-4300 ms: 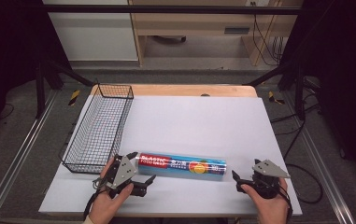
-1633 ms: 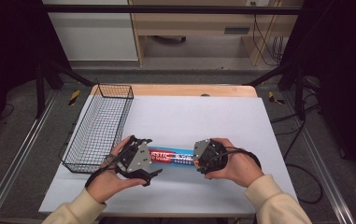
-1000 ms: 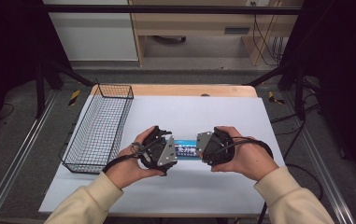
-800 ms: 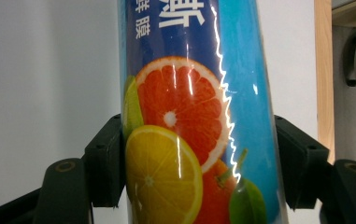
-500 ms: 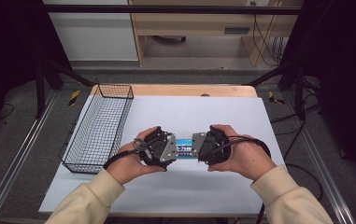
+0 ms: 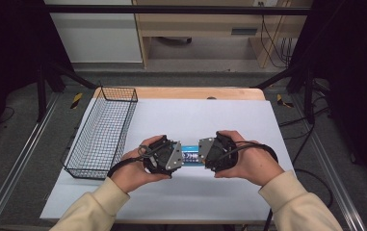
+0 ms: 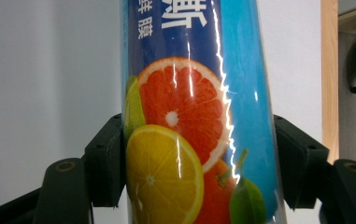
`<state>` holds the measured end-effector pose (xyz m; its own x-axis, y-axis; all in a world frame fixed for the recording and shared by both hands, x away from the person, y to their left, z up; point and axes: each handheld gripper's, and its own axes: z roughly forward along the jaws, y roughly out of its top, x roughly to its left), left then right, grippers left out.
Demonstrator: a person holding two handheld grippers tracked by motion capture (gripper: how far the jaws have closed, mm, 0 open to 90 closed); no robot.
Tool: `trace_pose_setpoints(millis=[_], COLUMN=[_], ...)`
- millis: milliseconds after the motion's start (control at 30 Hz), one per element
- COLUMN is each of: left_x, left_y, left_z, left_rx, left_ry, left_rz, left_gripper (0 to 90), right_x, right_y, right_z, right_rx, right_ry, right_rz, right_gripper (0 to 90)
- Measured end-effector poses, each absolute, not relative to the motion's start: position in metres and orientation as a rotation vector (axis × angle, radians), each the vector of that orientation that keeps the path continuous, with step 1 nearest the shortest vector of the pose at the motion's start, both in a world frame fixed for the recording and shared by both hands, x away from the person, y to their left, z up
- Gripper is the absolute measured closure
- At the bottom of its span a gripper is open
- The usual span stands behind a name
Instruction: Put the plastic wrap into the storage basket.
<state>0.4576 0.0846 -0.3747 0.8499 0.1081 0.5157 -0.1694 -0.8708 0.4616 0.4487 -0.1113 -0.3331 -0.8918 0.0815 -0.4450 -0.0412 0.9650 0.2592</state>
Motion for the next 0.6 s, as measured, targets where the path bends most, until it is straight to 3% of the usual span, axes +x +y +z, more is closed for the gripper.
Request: trace_pose_setpoints(millis=[267,467,600], left_x=[0.454,0.454,0.454], left_y=[0.087,0.093,0.097], left_z=[-0.377,-0.377,-0.379], left_rx=[2.527,2.53,2.545], left_ry=[-0.035,-0.033,-0.026], left_rz=[0.761,0.767,0.766], left_gripper=[29.7,29.8,29.9], right_x=[0.449,0.449,0.449], right_y=[-0.108,-0.108,-0.117], right_z=[-0.339,-0.341,-0.341], right_rx=[0.011,0.027,0.043], right_ry=[2.642,2.62,2.605], right_rz=[0.357,0.316,0.292], right_gripper=[29.8,11.8,9.2])
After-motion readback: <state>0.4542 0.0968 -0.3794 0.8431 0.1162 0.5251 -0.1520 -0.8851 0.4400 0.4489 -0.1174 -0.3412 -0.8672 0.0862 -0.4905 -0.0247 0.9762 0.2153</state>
